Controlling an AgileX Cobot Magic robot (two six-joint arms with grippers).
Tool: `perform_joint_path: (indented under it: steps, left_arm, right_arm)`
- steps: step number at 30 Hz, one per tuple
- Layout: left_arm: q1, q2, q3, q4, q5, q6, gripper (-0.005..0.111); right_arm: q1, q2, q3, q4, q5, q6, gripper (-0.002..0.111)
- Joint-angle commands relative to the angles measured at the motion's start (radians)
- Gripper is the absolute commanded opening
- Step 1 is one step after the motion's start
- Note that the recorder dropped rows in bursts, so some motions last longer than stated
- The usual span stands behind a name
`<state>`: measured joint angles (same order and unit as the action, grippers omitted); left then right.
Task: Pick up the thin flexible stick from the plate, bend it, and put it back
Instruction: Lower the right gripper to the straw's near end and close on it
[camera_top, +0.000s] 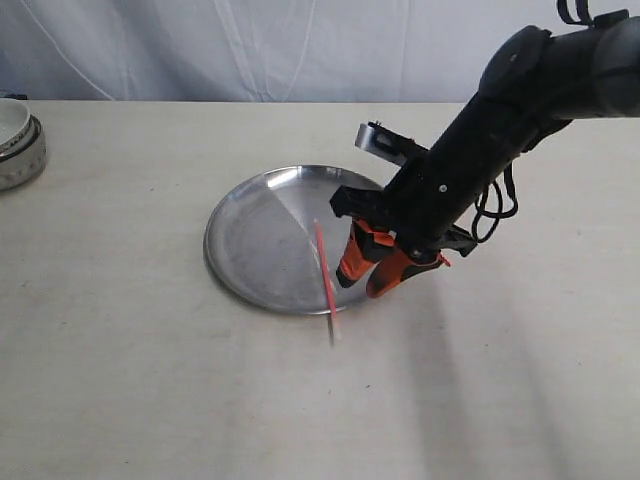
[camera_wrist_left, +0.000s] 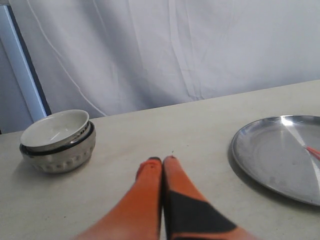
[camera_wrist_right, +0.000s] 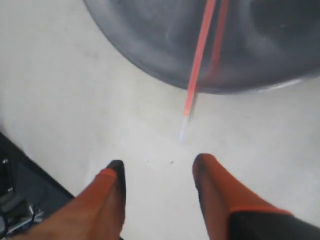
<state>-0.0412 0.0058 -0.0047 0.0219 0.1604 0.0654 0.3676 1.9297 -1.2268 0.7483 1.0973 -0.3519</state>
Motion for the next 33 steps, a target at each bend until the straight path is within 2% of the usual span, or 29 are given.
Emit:
perform_joint_path:
  steps: [1,15,33]
  left_arm:
    - [-0.001,-0.006,0.005,-0.01,-0.011,-0.004,0.0]
    - [-0.001,-0.006,0.005,-0.01,-0.011,-0.004,0.0]
    - [-0.001,-0.006,0.005,-0.01,-0.011,-0.004,0.0]
  right_arm:
    - [0.013,0.001,0.026,-0.04,-0.086,0.034,0.045]
    - [0.103,0.072,0.028,-0.043,-0.169,0.069,0.045]
    - [0.112,0.156,0.028,0.005,-0.213,0.085,0.045]
